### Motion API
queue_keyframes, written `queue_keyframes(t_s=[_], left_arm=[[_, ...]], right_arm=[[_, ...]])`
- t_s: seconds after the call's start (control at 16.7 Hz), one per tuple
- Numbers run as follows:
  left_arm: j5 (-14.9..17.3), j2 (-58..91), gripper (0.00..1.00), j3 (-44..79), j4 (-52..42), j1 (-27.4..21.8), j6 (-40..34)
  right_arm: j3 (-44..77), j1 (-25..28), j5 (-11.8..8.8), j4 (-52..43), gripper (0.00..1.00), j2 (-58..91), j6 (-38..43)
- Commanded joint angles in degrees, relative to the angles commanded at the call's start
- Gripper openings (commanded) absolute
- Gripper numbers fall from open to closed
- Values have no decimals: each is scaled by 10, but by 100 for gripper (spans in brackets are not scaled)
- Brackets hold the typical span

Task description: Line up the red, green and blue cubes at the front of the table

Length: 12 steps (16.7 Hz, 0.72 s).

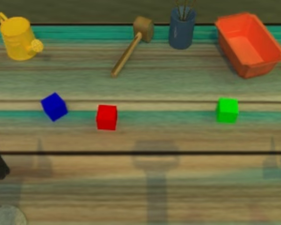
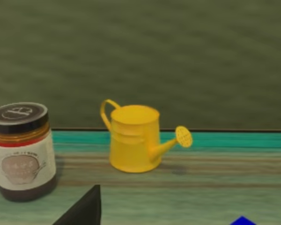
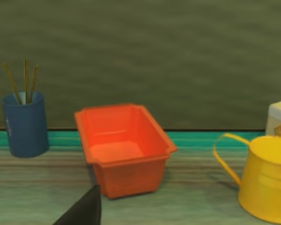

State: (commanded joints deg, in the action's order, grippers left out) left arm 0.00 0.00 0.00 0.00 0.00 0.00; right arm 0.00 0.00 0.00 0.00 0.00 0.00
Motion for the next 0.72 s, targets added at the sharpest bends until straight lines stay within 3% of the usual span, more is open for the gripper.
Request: queue_keyframes(t_s=[0.36,0.72], left_arm=[[1,59,100,59,-38,-15,-12],[0,327,100,302,-187,-68,-56]], right_arm=[[0,0,0,0,100,0,0],[0,0,0,0,100,0,0]])
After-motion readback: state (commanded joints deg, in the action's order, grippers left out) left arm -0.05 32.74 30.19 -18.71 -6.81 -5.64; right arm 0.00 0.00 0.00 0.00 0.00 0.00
